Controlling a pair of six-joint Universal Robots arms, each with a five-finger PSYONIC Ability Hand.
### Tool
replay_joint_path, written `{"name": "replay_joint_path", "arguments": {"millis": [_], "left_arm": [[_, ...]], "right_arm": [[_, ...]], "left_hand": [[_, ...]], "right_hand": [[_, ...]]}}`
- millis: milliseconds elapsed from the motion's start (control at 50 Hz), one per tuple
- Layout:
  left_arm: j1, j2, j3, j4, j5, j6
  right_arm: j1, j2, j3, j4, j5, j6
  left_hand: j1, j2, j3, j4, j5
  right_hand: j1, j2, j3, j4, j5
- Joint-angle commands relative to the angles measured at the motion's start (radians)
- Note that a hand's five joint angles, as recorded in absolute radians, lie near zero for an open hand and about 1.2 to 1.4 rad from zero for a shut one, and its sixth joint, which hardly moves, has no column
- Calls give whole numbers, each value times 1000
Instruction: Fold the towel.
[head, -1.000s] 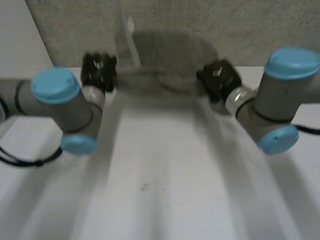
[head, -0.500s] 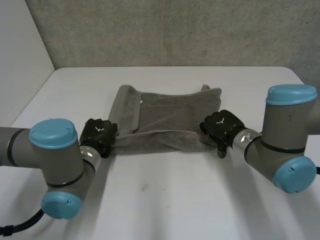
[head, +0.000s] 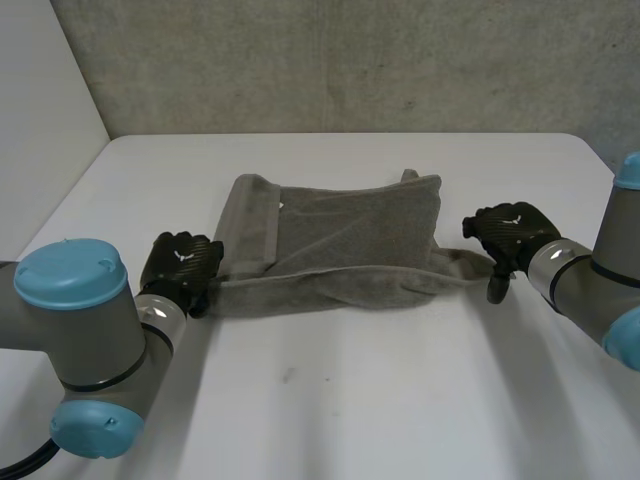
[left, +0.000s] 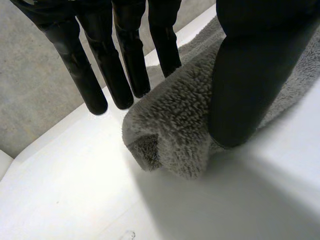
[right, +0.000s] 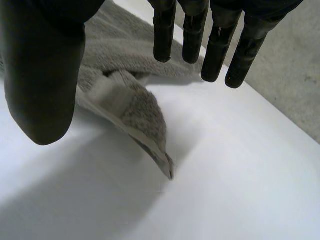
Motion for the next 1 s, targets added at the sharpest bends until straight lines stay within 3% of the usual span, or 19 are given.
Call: {"name": "replay_joint_path", "arguments": {"millis": [20,220,300,480,540,560,580,620,800,1000], "left_arm": [[8,-2,-2,2,0,-2],[30,12,-21,0,1,-2],[43,29,-30,0,1,-2],[103,98,-39,-14,4,-5],[120,138,-39,-17,7,-5],[128,164,-38,-20,14,-8],[128,164,-38,-20,14,-8],[137,197,-36,-20,44,-11],[111,176,-7,-14,121,-63],[25,-13,162,-32,130,-140]], "right_arm": [[-18,59,-55,42,-6,4],[-18,51,2,36,-40,54],[-15,34,69,-91,-92,74],[14,75,129,-300,-95,59],[25,111,114,-318,-87,54],[27,118,105,-320,-83,45],[27,118,105,-320,-83,45],[27,112,99,-320,-63,16],[22,45,128,-315,-30,-1],[22,23,163,-315,-35,-10]], "left_hand": [[-122,-118,-118,-123,-121],[-369,-365,-365,-369,-368],[-369,-365,-365,-370,-368],[-390,-385,-386,-390,-389],[-434,-429,-430,-434,-432],[-448,-444,-444,-449,-447],[-449,-444,-444,-449,-447],[-484,-479,-480,-484,-482],[-484,-479,-480,-484,-483],[-466,-462,-462,-466,-465]], "right_hand": [[-47,-70,-63,-39,1],[103,79,87,111,150],[135,112,119,143,183],[185,162,169,193,233],[373,349,357,381,421],[600,576,584,608,647],[602,578,586,610,650],[1039,1016,1023,1047,1087],[1041,1018,1025,1049,1089],[1041,1018,1025,1049,1089]]}}
